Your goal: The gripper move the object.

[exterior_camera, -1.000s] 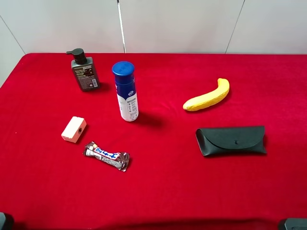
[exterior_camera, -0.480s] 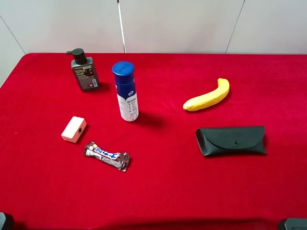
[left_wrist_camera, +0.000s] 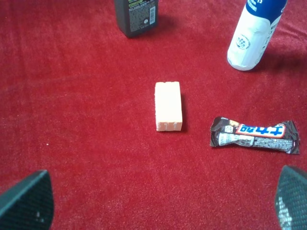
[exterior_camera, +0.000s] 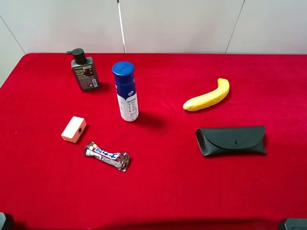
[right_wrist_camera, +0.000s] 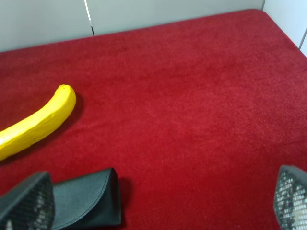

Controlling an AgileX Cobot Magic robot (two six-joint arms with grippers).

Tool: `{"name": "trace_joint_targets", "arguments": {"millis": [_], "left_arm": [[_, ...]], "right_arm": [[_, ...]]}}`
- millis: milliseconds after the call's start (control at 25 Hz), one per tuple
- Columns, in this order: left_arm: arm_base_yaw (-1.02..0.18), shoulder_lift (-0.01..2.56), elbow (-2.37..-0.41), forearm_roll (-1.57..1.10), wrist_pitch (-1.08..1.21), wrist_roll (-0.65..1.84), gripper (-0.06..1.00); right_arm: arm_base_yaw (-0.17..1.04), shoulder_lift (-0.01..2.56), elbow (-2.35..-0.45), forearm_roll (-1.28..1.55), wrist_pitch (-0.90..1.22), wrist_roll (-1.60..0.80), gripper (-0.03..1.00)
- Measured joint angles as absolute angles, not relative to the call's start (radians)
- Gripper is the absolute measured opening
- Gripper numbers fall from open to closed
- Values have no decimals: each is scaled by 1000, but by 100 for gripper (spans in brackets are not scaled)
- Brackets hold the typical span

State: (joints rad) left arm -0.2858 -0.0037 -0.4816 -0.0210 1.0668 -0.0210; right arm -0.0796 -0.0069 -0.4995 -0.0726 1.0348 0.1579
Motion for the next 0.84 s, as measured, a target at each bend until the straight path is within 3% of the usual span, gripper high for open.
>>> {"name": "trace_joint_targets", "arguments": {"millis": [840], "left_arm": [[-286, -4, -482, -21, 1067, -20, 91]], "right_arm": [[-80, -7, -500, -73, 1035, 158, 69]]}}
